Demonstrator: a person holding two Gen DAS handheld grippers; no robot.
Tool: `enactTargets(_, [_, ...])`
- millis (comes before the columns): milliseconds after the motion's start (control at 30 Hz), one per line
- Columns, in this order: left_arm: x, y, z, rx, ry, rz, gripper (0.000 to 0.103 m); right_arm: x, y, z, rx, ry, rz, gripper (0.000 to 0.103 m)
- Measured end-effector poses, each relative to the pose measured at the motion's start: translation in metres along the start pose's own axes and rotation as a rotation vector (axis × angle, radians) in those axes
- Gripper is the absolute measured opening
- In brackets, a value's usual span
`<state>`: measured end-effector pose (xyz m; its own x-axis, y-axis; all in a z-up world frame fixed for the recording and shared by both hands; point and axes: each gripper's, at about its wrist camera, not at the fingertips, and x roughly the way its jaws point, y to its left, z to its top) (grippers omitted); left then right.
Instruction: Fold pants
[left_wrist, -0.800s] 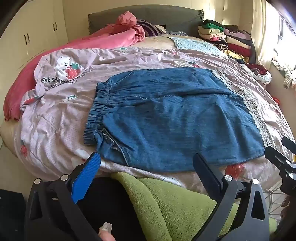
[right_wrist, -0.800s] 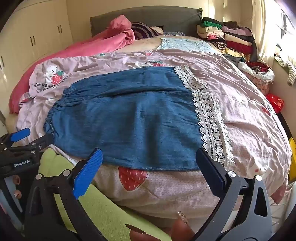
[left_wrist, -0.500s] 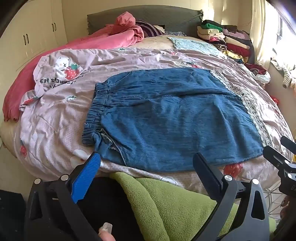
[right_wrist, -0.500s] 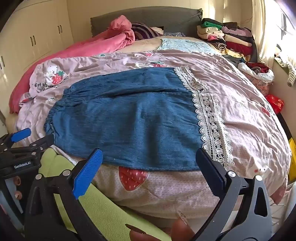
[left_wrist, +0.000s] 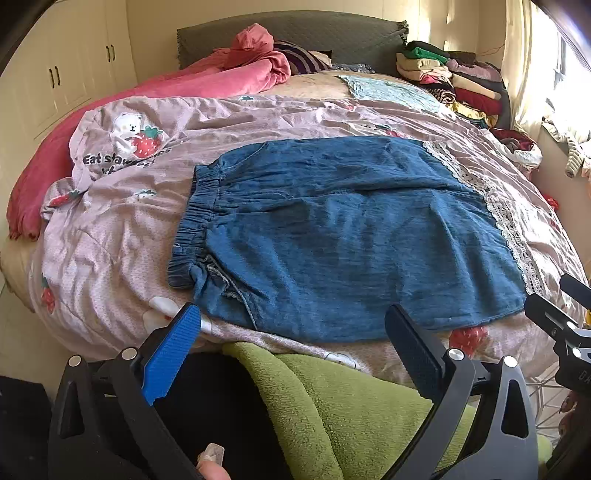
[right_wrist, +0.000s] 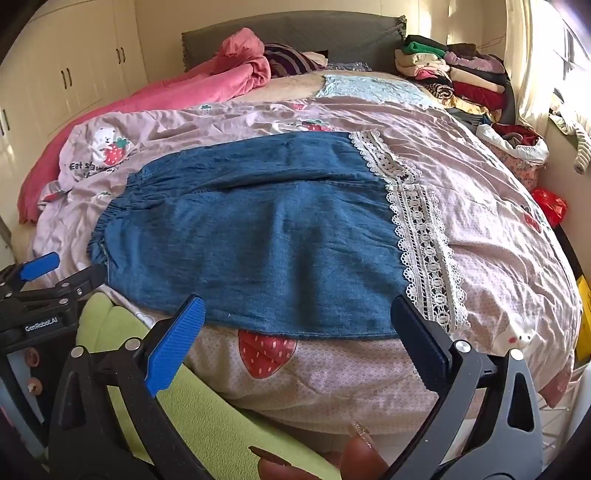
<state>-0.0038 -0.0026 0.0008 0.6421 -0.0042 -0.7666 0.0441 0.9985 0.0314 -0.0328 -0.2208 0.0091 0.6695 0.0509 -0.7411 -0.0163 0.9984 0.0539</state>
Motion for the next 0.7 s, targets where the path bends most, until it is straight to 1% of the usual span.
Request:
enactTargets(200, [0.0001,0.0085,0.0006,-0.015,-0.001,-0.001,0.099,-0.0001,0.0028,-0.0002,-0.011,-0.002,-0.001,0.095])
enactTargets(700, [0.0002,0.0077,0.0011,-0.012,0.002,0.001,0.099,0.0018,0.0044,0.0011,-0.013,0.001,-0.003,0.095])
